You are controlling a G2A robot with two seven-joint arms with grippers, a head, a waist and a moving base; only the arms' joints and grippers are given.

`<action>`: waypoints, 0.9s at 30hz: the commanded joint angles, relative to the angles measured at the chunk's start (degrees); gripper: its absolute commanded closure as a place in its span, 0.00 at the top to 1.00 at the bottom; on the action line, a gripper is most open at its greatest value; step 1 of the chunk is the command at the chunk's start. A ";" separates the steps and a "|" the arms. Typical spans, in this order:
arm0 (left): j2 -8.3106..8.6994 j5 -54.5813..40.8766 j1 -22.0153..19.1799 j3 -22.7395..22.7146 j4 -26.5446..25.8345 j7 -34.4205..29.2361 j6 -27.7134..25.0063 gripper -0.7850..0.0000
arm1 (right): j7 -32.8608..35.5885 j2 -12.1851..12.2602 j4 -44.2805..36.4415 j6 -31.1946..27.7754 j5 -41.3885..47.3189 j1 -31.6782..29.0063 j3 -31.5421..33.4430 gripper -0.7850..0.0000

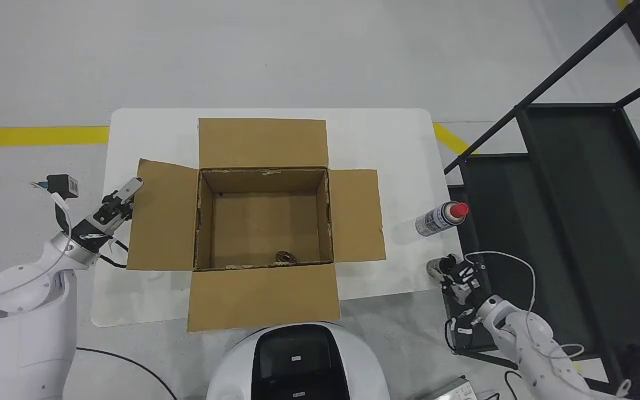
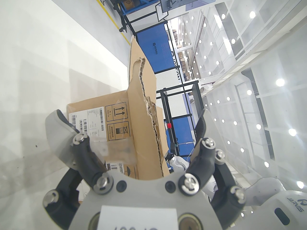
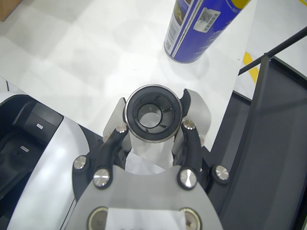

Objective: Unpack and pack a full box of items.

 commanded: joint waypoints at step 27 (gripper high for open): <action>0.00 0.00 0.00 0.00 0.00 0.00 0.00 1.00 | 8.98 2.57 -42.75 -10.59 -3.19 -9.84 10.68 0.00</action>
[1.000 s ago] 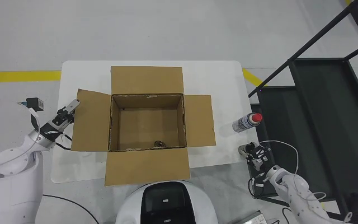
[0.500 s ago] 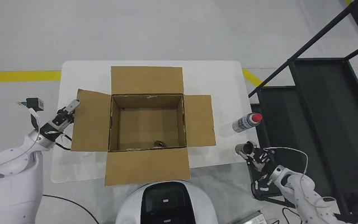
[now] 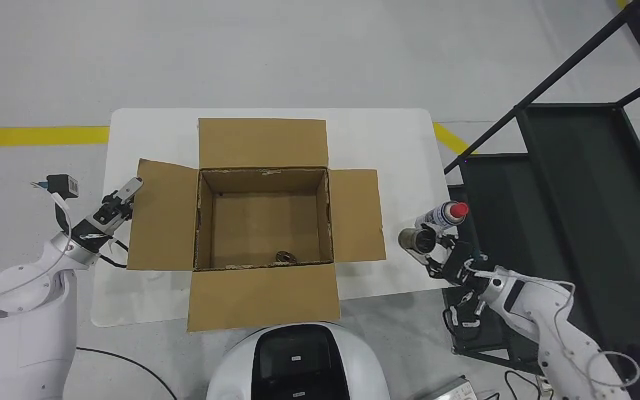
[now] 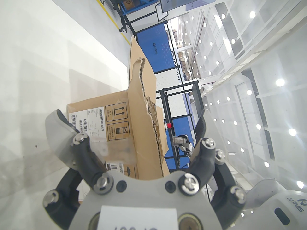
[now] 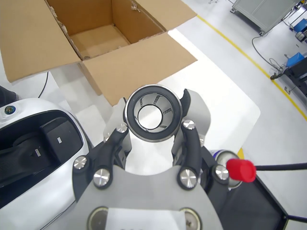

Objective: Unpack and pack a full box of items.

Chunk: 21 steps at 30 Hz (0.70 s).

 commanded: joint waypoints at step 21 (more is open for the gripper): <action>0.00 0.00 0.00 0.00 0.00 0.00 0.00 1.00 | 2.98 -0.17 0.49 -0.47 2.05 4.29 -2.71 0.00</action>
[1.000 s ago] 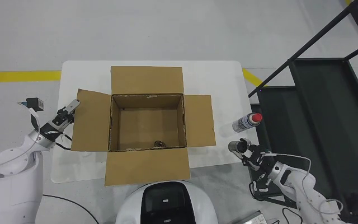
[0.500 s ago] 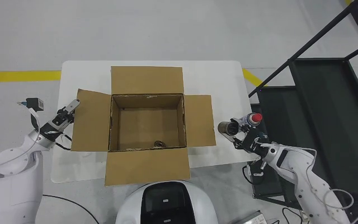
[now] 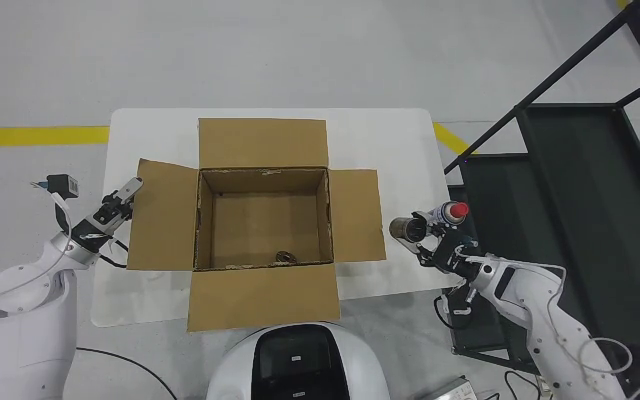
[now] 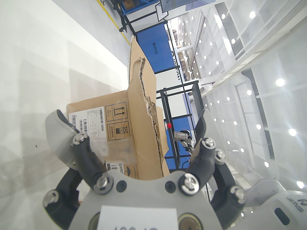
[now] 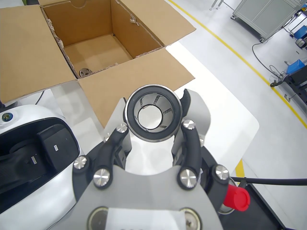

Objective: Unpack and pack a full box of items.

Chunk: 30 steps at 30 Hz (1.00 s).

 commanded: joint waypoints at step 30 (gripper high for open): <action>0.00 0.00 0.00 0.00 0.00 0.00 0.00 1.00 | -2.82 -11.81 31.93 -4.84 -4.65 54.93 -52.82 0.00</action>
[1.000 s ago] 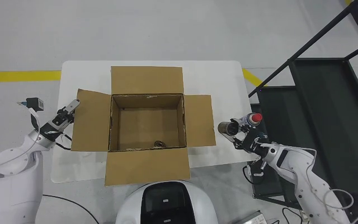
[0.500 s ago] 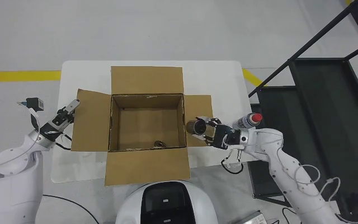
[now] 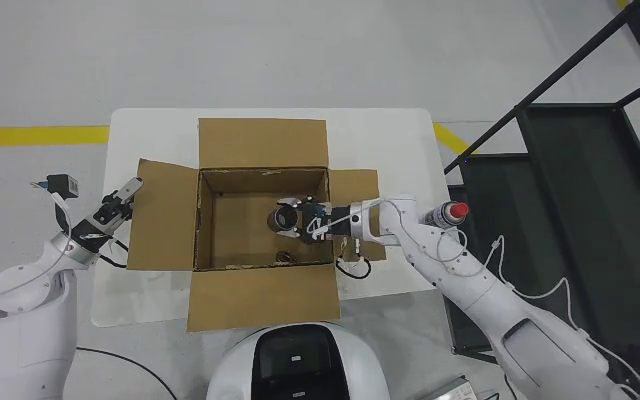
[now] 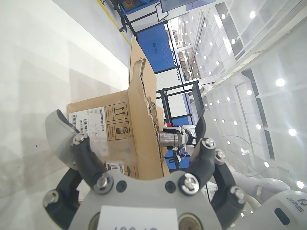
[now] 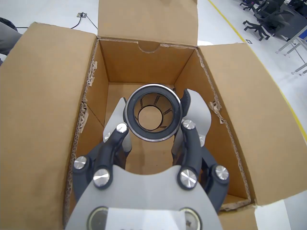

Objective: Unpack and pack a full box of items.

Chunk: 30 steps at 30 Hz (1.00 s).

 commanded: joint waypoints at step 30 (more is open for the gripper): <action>0.00 0.00 0.00 0.00 0.00 0.00 0.00 1.00 | -3.67 -6.58 15.19 1.31 0.97 8.83 -7.70 1.00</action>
